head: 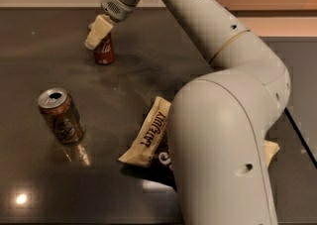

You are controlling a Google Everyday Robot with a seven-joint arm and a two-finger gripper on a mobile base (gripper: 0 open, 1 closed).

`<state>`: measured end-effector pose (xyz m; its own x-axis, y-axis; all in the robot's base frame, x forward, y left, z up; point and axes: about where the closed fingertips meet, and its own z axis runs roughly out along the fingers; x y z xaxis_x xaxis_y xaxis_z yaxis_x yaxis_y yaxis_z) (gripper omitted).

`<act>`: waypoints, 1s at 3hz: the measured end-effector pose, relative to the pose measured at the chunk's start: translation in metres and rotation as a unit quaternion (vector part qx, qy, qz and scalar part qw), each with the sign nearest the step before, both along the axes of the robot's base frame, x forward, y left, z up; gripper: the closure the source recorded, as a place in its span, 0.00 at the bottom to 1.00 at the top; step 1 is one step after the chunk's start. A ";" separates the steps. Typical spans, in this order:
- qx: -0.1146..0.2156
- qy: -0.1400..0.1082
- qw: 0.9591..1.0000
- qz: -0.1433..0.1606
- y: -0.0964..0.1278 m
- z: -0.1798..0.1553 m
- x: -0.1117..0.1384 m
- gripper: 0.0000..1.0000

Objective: Move coke can near brown chip bag

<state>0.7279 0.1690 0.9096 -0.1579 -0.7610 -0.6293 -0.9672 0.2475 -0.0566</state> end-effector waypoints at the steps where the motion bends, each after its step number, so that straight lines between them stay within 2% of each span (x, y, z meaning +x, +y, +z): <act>1: 0.000 -0.001 1.000 0.001 0.002 0.001 0.000 0.41; 2: 0.002 -0.003 1.000 0.008 -0.005 0.011 -0.009 0.64; 3: 0.009 -0.013 1.000 0.018 -0.032 0.030 -0.027 0.88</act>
Offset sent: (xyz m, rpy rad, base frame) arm -0.0237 -0.0216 0.0310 0.0161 -0.0212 0.0314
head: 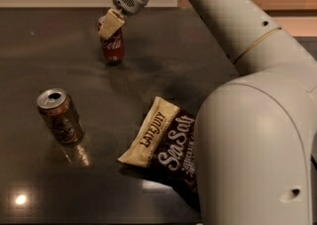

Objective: Move coke can near brown chip bag

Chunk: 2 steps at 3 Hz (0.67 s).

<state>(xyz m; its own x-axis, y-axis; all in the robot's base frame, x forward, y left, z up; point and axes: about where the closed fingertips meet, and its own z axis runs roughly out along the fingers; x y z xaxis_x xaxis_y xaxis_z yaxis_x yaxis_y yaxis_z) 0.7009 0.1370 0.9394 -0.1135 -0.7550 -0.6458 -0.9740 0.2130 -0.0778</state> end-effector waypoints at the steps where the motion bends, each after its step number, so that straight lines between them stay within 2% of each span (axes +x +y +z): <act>1: 0.007 -0.010 1.000 -0.007 -0.044 0.018 -0.019 1.00; 2: 0.016 -0.010 0.999 -0.033 -0.095 0.024 -0.040 1.00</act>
Offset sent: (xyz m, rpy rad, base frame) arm -0.0700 -0.1729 0.0300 0.0525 -0.0193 -0.1503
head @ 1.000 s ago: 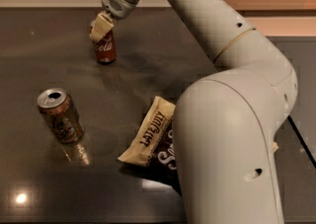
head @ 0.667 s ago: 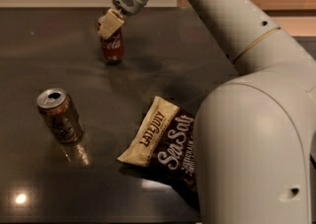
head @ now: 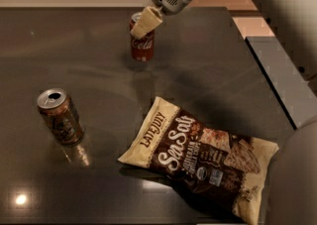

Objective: Move coke can near brown chip bag

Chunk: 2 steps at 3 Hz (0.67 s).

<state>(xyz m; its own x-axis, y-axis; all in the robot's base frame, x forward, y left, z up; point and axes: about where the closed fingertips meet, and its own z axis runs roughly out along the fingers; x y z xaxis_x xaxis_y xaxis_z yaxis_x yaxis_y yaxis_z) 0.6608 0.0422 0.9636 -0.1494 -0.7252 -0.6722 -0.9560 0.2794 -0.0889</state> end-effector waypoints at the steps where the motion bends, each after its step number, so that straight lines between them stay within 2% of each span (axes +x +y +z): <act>1: 0.013 0.008 0.999 -0.029 -0.047 -0.004 -0.024 1.00; 2: 0.024 0.020 0.998 -0.054 -0.083 -0.014 -0.049 1.00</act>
Offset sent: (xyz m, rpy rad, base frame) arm -0.0808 -0.1323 -0.0273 0.0734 0.0709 -0.1754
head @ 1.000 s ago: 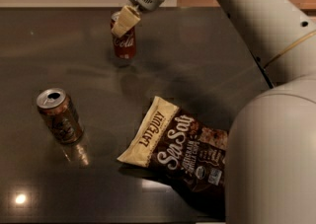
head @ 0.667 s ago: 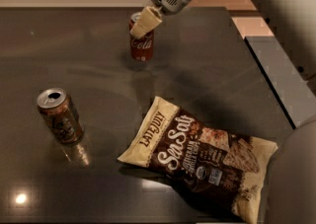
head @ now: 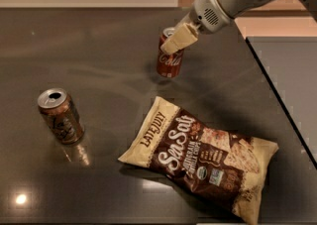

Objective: Move coke can near brown chip bag

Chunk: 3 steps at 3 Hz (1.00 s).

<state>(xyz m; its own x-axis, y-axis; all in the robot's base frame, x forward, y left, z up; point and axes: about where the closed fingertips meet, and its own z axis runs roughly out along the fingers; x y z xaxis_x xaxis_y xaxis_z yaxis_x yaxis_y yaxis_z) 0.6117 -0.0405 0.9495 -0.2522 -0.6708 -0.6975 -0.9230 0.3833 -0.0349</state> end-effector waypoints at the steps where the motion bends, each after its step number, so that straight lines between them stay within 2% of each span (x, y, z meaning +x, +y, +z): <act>1: 0.003 0.010 1.000 -0.022 -0.029 -0.010 -0.022 1.00; 3: -0.020 0.019 0.998 -0.059 -0.073 -0.028 -0.057 1.00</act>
Offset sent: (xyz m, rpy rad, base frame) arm -0.0642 -0.0867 -0.0327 -0.0459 0.0438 -0.1418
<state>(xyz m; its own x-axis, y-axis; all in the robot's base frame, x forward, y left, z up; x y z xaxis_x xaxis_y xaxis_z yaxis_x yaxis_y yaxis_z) 0.5548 -0.1135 0.9213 -0.3575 -0.6614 -0.6593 -0.8720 0.4891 -0.0178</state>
